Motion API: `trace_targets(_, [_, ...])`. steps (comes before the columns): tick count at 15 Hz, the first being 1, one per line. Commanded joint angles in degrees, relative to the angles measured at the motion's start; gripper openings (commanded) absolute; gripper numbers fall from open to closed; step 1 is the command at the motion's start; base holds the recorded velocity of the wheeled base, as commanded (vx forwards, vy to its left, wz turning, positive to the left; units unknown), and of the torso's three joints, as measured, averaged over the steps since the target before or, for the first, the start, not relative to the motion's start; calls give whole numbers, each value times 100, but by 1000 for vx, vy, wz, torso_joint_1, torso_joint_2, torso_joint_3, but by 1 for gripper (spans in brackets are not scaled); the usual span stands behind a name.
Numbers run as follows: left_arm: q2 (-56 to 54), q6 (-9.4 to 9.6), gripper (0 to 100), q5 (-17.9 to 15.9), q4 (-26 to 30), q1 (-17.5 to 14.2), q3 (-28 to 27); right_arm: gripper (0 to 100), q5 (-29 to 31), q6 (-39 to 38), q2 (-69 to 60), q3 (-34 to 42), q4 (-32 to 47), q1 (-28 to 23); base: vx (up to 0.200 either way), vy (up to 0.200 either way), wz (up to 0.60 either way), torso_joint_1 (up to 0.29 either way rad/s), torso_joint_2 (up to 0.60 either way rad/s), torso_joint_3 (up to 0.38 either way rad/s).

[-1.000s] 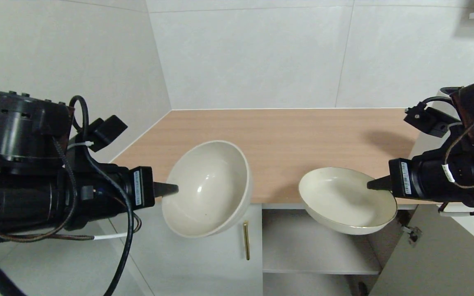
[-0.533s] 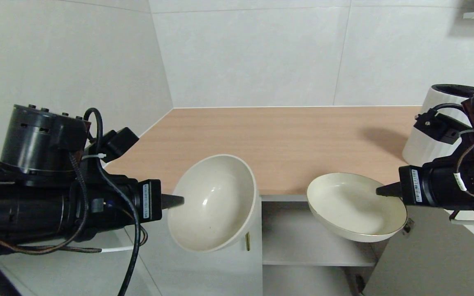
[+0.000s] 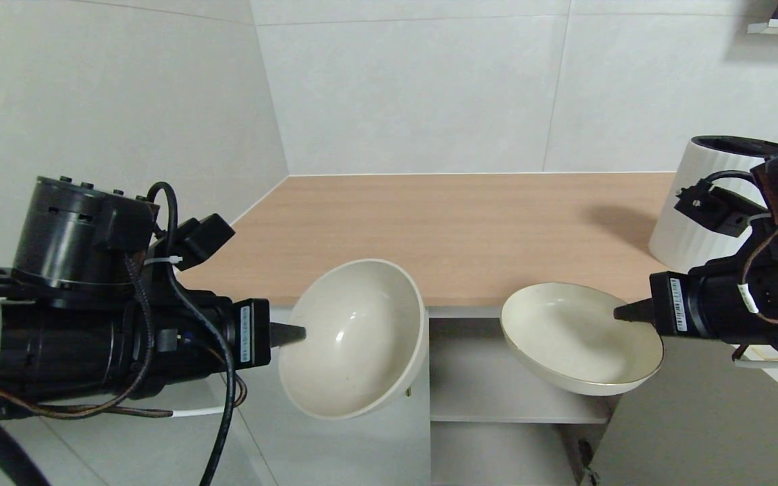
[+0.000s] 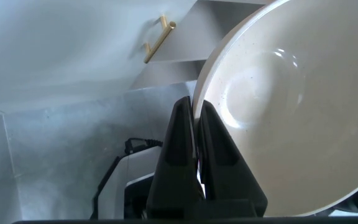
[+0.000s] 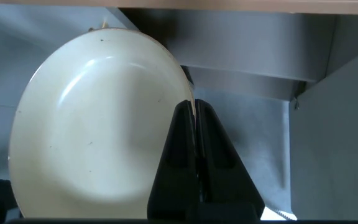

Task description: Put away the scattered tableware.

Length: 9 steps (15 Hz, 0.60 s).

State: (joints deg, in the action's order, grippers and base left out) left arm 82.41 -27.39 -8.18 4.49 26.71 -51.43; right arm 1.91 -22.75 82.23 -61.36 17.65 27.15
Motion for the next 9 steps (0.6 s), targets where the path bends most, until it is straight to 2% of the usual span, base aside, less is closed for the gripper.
trace_targets(1, [47,-3,0,1,0,1,2,0,2,-2,153,1,1,1,0,0,0,0,0,0])
trace_targets(7, [91,-3,0,1,0,1,28,0,90,-2,320,36,-95,1,0,0,0,0,0,0])
trace_targets(9, [91,-3,0,1,0,1,28,0,90,-2,364,45,-122,1,0,0,0,-51,146,90])
